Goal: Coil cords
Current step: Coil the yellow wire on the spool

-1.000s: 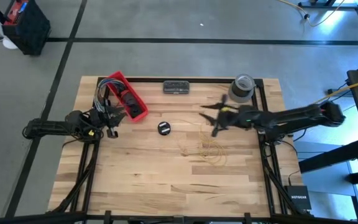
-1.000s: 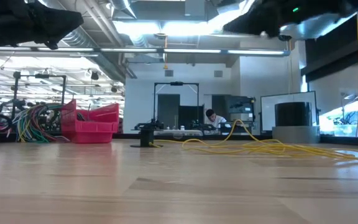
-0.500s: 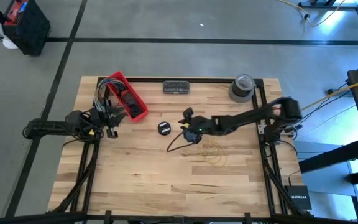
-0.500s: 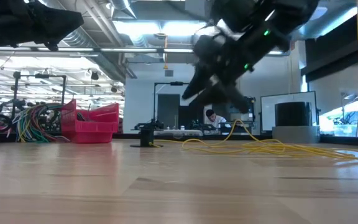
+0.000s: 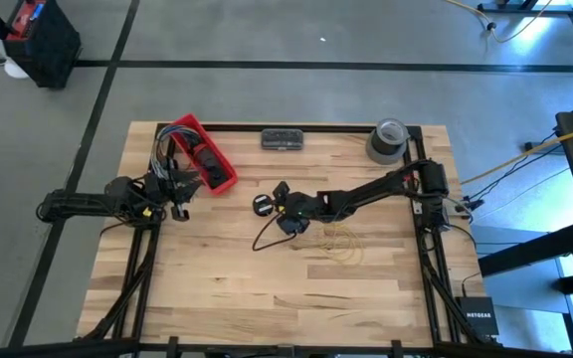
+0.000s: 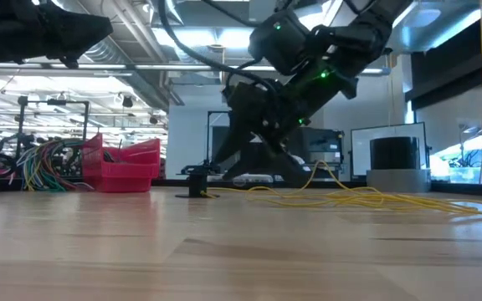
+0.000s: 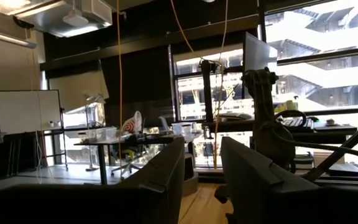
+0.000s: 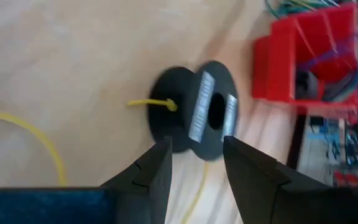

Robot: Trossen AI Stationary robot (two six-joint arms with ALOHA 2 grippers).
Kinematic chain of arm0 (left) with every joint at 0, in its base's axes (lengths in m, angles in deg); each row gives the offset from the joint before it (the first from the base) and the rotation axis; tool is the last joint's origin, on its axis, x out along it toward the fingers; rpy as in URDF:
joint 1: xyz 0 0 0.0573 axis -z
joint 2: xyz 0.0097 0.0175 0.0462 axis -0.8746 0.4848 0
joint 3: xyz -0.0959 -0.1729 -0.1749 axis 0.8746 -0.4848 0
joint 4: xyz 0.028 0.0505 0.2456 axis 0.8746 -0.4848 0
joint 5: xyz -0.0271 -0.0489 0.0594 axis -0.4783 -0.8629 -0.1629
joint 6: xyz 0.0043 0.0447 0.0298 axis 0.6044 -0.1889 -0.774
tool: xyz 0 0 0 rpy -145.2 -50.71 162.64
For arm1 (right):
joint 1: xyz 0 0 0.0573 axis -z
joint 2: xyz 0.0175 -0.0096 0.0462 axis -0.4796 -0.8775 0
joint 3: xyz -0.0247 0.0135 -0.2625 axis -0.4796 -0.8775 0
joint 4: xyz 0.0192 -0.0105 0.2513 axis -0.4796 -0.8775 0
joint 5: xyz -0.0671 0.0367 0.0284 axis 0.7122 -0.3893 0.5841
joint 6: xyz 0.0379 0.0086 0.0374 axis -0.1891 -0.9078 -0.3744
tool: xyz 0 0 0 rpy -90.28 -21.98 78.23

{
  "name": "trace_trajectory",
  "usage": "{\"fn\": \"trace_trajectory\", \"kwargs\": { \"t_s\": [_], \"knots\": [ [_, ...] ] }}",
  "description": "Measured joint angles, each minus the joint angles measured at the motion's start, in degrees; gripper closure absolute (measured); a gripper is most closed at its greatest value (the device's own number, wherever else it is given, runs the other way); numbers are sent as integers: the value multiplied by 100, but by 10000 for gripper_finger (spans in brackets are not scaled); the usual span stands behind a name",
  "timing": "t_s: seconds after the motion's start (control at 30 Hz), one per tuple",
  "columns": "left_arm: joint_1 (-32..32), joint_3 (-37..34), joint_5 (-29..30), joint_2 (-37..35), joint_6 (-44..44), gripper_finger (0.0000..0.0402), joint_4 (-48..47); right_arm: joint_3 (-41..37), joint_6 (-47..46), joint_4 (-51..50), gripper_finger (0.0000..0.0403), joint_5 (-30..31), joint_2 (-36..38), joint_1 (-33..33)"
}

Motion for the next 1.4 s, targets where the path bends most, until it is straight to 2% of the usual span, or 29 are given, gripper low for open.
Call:
{"fn": "trace_trajectory", "kwargs": {
  "t_s": [0.47, 0.57, 0.73, 0.9, 1.03, 1.17, 1.27, 1.4],
  "knots": [
    [0, 2, 0, 0, -4, 302, 38, 39, 317, 1185, 258, -14, -517, 77],
    [0, 2, 0, 0, -6, 302, 33, 43, 317, 1349, 287, 21, -574, 160],
    [0, 2, 0, 0, -4, 302, 34, 43, 231, 1352, 385, 3, -576, 263],
    [0, 0, 4, 2, -134, 302, 120, 29, -194, 1218, 390, 85, -343, 275],
    [0, 148, 66, 125, -434, 302, 161, -58, -875, 868, 395, 97, 315, 273],
    [0, 809, 67, 621, -1272, 302, 247, -250, -1613, 611, 398, 133, 1061, 272],
    [5, 1239, 66, 1357, -1110, 302, 123, -333, -1982, 588, 398, 24, 1493, 262],
    [9, 1832, 66, 2827, -1000, 302, 106, -335, -2533, 703, 399, -260, 1937, 261]
  ]
}}
